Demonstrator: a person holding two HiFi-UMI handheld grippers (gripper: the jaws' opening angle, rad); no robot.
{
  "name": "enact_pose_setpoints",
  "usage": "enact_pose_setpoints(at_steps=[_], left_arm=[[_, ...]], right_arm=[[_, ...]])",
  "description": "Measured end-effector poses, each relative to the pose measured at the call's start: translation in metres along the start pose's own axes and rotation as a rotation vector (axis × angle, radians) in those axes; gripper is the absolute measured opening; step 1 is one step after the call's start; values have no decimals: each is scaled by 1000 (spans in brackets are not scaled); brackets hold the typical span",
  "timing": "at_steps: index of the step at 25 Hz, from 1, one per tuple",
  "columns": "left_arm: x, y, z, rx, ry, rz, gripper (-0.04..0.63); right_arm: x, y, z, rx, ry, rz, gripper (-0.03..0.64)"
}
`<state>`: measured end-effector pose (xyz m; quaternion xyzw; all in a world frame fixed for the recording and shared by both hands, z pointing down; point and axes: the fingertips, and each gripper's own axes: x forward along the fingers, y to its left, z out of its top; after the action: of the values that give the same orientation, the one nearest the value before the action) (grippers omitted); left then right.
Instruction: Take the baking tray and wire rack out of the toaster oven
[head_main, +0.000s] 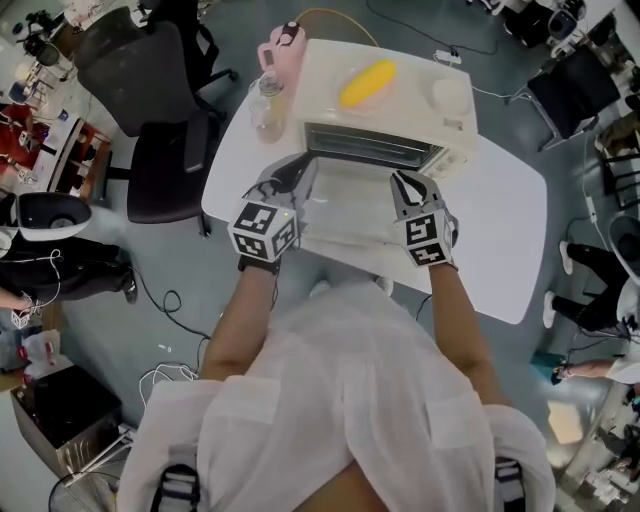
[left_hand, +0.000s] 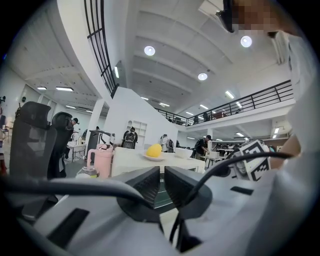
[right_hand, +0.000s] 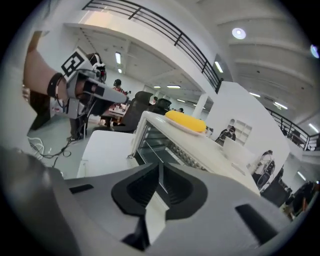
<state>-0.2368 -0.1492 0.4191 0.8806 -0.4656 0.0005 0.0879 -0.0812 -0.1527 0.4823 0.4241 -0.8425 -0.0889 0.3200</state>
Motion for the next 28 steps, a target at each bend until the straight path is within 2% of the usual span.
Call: enact_pose_setpoints(at_steps=[7, 12, 20, 23, 28], left_arm=[[16, -1, -13, -11, 15, 2, 25], [21, 2, -26, -15, 40, -1, 25], [30, 14, -33, -32, 50, 14, 25], [28, 19, -35, -32, 56, 20, 25], [24, 27, -41, -35, 68, 33, 25]], right_arm=[[42, 8, -21, -276, 123, 17, 46], [71, 10, -33, -404, 194, 6, 64], [105, -3, -55, -543, 309, -92, 86], [115, -6, -64, -554, 350, -94, 94], [132, -16, -67, -582, 362, -117, 96]])
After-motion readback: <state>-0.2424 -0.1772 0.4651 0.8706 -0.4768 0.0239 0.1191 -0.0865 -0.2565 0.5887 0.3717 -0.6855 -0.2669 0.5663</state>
